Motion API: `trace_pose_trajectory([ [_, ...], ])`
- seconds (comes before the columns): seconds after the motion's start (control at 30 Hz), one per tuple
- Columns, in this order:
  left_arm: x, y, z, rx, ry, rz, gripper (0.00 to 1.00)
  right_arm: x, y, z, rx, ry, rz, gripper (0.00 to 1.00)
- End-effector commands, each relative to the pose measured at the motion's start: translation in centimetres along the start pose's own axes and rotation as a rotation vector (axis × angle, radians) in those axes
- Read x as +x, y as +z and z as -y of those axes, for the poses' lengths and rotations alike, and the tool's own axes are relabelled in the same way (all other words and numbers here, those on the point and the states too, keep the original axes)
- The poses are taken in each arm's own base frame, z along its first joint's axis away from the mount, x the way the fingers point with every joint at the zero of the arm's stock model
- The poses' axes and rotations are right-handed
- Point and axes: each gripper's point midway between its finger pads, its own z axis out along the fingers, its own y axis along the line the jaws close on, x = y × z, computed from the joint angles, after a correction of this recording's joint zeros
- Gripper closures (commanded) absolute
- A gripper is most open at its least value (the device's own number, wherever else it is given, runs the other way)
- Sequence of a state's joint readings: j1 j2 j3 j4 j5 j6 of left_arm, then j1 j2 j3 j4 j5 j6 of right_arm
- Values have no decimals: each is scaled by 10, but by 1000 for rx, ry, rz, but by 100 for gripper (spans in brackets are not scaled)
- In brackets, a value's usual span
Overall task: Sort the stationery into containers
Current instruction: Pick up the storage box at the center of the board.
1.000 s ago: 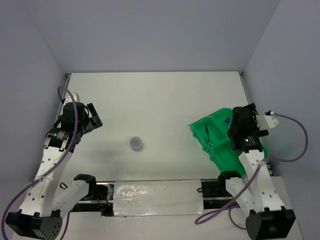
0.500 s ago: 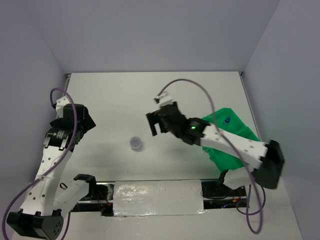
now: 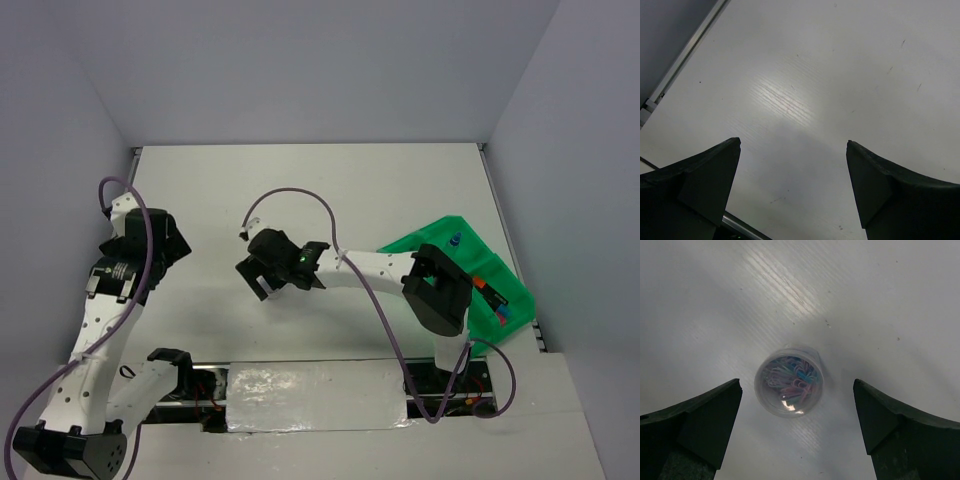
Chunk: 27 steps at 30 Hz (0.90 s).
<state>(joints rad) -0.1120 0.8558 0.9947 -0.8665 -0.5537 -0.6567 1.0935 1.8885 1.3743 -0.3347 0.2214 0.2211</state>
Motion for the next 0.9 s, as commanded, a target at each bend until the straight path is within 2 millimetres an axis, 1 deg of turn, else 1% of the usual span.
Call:
trace_pose_trajectory([
  [0.0,-15,-7,8,49,-18,43,1,-32,-1,-20,-78,6,92,0],
  [0.03,-15,-7,8,54,-19,44,1,-33,0,-21,-79,4,90,0],
  [0.07,-15,-8,8,56,-17,45,1,-26,8,-20,-71,0,63,0],
  [0.13,-15,-8,9,61,-16,45,1,-23,14,-20,-61,-8,47,0],
  [0.17,-16,-9,9,63,-16,48,1,-15,21,-18,-51,-13,24,0],
  [0.23,-16,-9,9,69,-17,50,1,-13,26,-19,-43,-15,14,2],
  [0.27,-17,-10,9,70,-18,52,1,-7,30,-17,-37,-17,-8,3],
  [0.3,-17,-10,10,73,-17,52,1,-7,30,-18,-39,-20,-13,8],
  [0.33,-17,-10,10,73,-17,52,1,-2,31,-16,-28,-23,-35,10],
  [0.4,-16,-10,10,76,-15,51,1,2,32,-16,-24,-22,-49,15],
  [0.47,-16,-10,11,79,-13,50,1,4,30,-13,-11,-15,-51,28],
  [0.5,-16,-10,11,82,-12,50,1,5,26,-12,-15,-11,-47,38],
  [0.53,-17,-10,11,85,-13,51,1,4,23,-13,-17,-11,-41,56],
  [0.57,-16,-10,11,87,-14,52,1,1,20,-12,-18,-2,-26,65],
  [0.63,-16,-11,12,91,-10,51,1,-8,2,-10,-31,12,15,77],
  [0.67,-16,-11,12,94,-12,53,1,-10,-6,-9,-29,24,25,77],
  [0.7,-17,-11,12,94,-12,54,1,-16,-26,1,0,34,59,77],
  [0.73,-17,-11,13,97,-10,54,1,-18,-38,10,31,46,72,77],
  [0.77,-16,-11,13,97,-9,51,1,-9,-51,26,82,69,46,77],
  [0.8,-16,-11,13,99,-9,52,1,7,-60,57,174,99,19,76],
  [0.83,-16,-12,14,102,-7,52,1,4,-93,76,199,151,52,76],
  [0.87,-16,-12,15,111,-4,48,1,36,-100,98,240,203,10,76],
])
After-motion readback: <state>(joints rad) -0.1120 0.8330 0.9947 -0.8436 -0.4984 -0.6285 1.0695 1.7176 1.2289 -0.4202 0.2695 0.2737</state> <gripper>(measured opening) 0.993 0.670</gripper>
